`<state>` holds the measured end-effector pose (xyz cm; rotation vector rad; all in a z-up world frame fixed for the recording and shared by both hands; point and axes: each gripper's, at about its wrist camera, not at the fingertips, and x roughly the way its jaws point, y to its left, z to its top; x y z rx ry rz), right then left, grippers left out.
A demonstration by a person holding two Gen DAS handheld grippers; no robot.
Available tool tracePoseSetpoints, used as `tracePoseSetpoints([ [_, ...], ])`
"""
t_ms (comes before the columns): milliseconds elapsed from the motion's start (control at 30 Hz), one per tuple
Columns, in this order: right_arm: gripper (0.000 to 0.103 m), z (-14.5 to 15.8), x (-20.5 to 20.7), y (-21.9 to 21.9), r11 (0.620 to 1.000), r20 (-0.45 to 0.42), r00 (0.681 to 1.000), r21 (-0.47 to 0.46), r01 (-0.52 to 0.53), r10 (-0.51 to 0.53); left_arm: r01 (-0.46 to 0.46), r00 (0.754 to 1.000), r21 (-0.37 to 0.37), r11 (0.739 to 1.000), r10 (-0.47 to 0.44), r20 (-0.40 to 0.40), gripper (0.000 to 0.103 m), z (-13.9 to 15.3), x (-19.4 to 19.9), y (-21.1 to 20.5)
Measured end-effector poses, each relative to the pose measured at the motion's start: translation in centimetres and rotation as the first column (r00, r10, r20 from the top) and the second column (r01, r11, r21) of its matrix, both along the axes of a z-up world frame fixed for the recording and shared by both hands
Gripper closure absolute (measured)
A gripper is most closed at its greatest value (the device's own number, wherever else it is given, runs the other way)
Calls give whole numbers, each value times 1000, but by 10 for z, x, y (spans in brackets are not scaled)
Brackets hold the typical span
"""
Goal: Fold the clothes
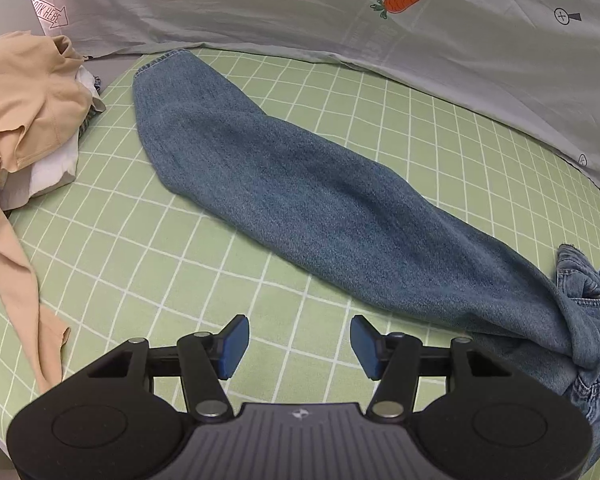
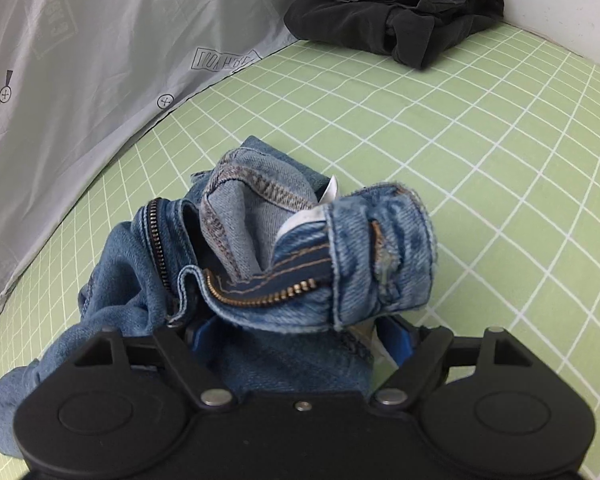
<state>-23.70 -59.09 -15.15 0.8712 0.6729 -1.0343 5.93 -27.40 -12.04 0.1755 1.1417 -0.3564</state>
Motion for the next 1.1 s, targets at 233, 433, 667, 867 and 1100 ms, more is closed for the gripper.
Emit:
tracePoseSetpoints([
  [233, 28, -8, 31, -21, 998, -70, 997, -54, -39, 35, -65, 996, 40, 997, 68, -64, 45, -46, 53, -23],
  [433, 29, -10, 58, -42, 992, -134, 990, -110, -65, 50, -112, 991, 63, 992, 117, -71, 45, -69, 88, -47],
  [667, 11, 6, 95, -78, 974, -213, 977, -214, -68, 21, -1, 1000, 29, 1000, 1, 0, 35, -74, 100, -106],
  [867, 8, 20, 126, -109, 951, -278, 961, -301, -77, -10, -21, 1000, -21, 1000, 21, -6, 35, -67, 105, -117],
  [1100, 12, 48, 135, -64, 929, -185, 982, -353, -110, 46, -67, 998, 23, 998, 67, -7, 35, -64, 80, -86],
])
